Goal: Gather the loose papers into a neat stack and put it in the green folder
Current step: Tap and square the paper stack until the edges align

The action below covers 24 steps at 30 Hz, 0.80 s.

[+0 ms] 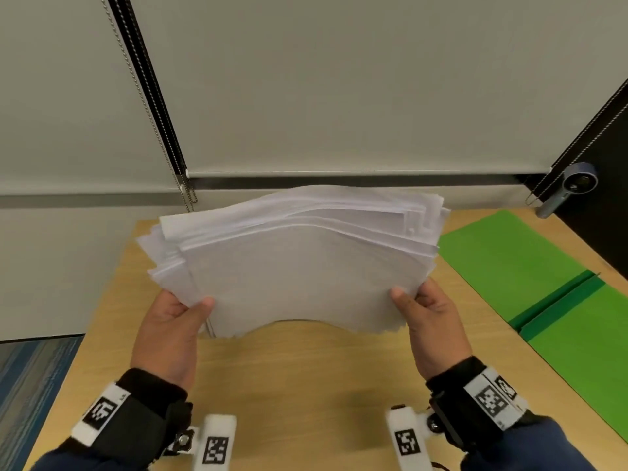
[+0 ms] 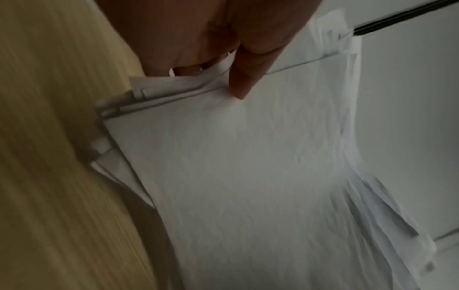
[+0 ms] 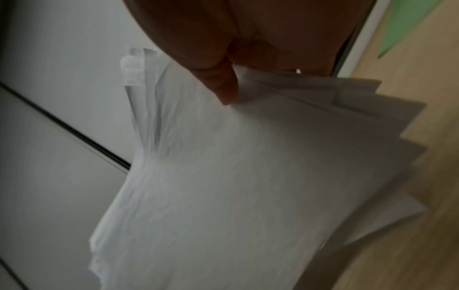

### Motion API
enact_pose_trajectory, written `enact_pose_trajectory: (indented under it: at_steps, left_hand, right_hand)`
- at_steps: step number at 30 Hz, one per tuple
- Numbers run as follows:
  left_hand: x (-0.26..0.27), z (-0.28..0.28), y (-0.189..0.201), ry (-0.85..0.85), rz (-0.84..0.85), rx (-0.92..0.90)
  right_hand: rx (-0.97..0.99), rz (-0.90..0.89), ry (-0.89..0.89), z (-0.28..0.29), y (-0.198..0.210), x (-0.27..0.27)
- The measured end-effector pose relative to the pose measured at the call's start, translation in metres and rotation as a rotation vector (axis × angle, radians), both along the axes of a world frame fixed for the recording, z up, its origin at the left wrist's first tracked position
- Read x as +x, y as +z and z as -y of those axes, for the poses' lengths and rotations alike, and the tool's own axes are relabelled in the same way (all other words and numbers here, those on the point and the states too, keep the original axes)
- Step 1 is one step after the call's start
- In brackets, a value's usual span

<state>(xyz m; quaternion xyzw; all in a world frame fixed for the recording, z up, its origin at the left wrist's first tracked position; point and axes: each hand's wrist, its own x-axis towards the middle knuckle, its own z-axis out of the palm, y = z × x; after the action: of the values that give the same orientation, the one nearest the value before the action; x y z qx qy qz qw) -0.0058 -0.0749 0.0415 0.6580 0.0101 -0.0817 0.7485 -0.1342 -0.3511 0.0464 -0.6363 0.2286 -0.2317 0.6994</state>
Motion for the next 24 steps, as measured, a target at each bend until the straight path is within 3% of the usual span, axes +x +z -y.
enact_pose_trajectory:
  at_steps: [8,14,24]
  left_hand:
    - [0.001,-0.004,-0.022,0.009,-0.038,-0.139]
    - [0.007,-0.006,0.000,-0.022,0.075,-0.166]
    - [0.017,-0.001,-0.016,-0.021,0.031,-0.141]
  right_hand:
    - [0.043,0.022,-0.051,-0.007,-0.019,-0.003]
    - [0.014,0.138,-0.057,0.000,0.005,-0.006]
    - [0.058,0.020,-0.051,-0.004,-0.022,0.009]
